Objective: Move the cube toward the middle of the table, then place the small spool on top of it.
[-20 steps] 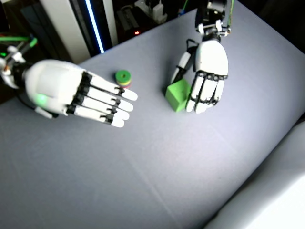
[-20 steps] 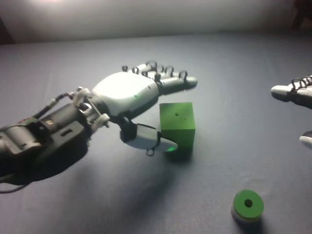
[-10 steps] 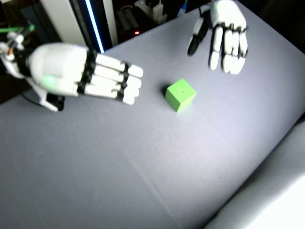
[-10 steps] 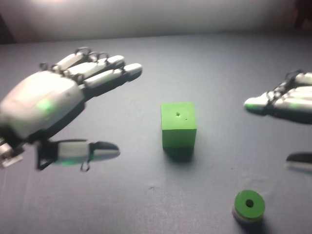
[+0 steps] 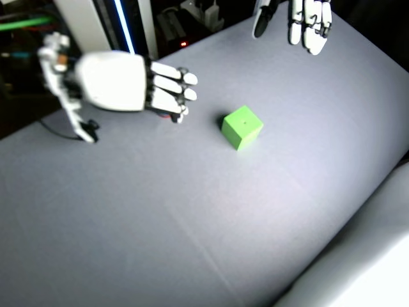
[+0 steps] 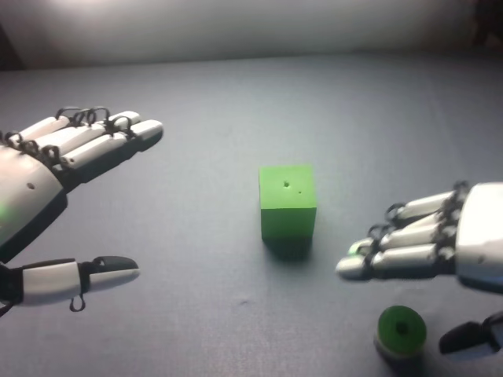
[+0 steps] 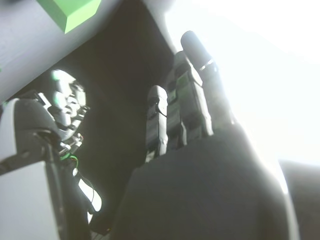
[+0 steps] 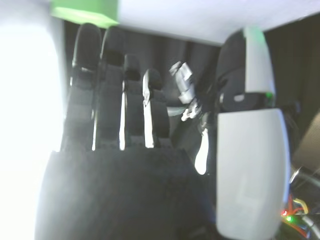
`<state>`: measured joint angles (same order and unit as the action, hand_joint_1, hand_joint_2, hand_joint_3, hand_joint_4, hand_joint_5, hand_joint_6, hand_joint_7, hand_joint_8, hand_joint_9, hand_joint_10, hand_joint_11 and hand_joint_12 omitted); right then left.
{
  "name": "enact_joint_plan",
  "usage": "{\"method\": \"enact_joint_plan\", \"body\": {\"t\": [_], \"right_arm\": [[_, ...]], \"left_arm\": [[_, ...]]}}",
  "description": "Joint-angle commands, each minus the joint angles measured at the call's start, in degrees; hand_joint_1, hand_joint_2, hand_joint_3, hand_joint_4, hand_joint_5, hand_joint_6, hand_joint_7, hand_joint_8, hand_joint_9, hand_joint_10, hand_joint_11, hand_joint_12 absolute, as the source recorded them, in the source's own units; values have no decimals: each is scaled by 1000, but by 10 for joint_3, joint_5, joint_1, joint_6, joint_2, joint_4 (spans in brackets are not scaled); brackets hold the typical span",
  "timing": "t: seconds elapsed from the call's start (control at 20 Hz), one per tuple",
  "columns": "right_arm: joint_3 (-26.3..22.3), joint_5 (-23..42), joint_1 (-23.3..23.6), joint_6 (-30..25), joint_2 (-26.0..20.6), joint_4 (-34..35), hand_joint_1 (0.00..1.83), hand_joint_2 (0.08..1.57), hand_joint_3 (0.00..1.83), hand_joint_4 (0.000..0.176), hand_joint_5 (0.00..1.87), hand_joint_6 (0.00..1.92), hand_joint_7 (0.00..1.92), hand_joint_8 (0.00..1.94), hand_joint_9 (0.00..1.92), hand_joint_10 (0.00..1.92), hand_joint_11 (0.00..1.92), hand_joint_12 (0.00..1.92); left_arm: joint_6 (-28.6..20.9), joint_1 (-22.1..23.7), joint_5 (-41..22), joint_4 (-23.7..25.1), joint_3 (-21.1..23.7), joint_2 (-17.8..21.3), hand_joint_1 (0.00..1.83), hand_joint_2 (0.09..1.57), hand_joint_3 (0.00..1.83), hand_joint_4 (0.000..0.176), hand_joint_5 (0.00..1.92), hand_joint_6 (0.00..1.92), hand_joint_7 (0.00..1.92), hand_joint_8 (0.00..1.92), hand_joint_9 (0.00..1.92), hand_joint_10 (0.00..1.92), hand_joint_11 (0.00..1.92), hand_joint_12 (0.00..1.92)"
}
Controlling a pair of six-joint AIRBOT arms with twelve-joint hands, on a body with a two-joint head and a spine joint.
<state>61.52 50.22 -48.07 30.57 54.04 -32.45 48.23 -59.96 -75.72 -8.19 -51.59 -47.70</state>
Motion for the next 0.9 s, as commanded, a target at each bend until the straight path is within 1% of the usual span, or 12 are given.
{"method": "enact_joint_plan", "body": {"t": [0.0, 0.05, 0.1, 0.15, 0.25, 0.35, 0.45, 0.5, 0.7, 0.75, 0.8, 0.85], "right_arm": [[4, 30, 10, -13, 5, 1, 1051, 954, 0, 54, 304, 4, 387, 4, 650, 7, 319, 992], [7, 16, 15, -18, 12, -14, 1063, 946, 0, 45, 310, 6, 373, 0, 613, 1, 291, 984], [8, 6, 16, -18, 16, -21, 1066, 946, 0, 52, 306, 3, 368, 0, 579, 0, 294, 985], [10, -3, 18, -18, 21, -28, 1059, 953, 0, 55, 311, 4, 367, 0, 567, 0, 301, 985], [12, -22, 22, -18, 29, -45, 1043, 976, 6, 62, 309, 2, 361, 0, 568, 2, 288, 988], [14, -31, 24, -18, 33, -50, 1095, 966, 0, 56, 325, 1, 355, 1, 585, 6, 224, 1044], [16, -37, 24, -18, 37, -52, 1081, 996, 5, 51, 340, 3, 361, 3, 586, 5, 194, 1127], [17, -37, 24, -18, 39, -53, 1114, 1000, 1, 23, 428, 6, 421, 7, 661, 38, 248, 1227], [16, -37, 30, -18, 42, -56, 1107, 1024, 1, 23, 489, 4, 495, 13, 706, 73, 332, 1268], [16, -37, 32, -18, 42, -57, 1139, 1014, 0, 3, 528, 5, 539, 9, 685, 209, 387, 1317], [16, -37, 32, -18, 42, -58, 1129, 1006, 0, 14, 556, 4, 582, 6, 620, 498, 521, 1350], [16, -37, 33, -18, 42, -58, 1114, 998, 1, 16, 594, 1, 632, 14, 612, 816, 686, 1368]], "left_arm": [[1, 0, -79, -4, 2, 4, 867, 958, 1, 51, 215, 2, 236, 0, 310, 0, 163, 768], [1, -3, -82, -8, 3, 3, 872, 956, 0, 68, 212, 0, 215, 0, 295, 0, 143, 763], [1, -6, -84, -11, 3, 3, 883, 959, 1, 88, 205, 0, 207, 0, 282, 0, 116, 757], [1, -9, -86, -14, 4, 2, 879, 962, 2, 89, 207, 1, 211, 2, 283, 1, 111, 758], [1, -16, -90, -20, 6, 1, 871, 974, 5, 110, 203, 0, 196, 0, 279, 0, 86, 759], [0, -19, -93, -23, 7, -1, 891, 964, 0, 96, 224, 1, 205, 2, 283, 2, 57, 870], [0, -19, -96, -26, 7, -4, 866, 958, 0, 110, 220, 0, 195, 0, 283, 3, 49, 886], [0, -19, -96, -26, 6, -6, 861, 955, 0, 108, 229, 3, 211, 6, 293, 6, 69, 896], [0, -19, -95, -29, 5, -8, 874, 952, 0, 106, 244, 7, 219, 7, 297, 5, 80, 895], [-1, -19, -93, -29, 4, -9, 881, 952, 0, 106, 247, 7, 219, 6, 294, 4, 71, 891], [-1, -19, -91, -29, 3, -10, 876, 950, 0, 106, 249, 7, 226, 8, 302, 6, 71, 890], [-2, -19, -89, -29, 2, -11, 878, 948, 0, 106, 258, 9, 230, 8, 307, 7, 78, 894]]}}
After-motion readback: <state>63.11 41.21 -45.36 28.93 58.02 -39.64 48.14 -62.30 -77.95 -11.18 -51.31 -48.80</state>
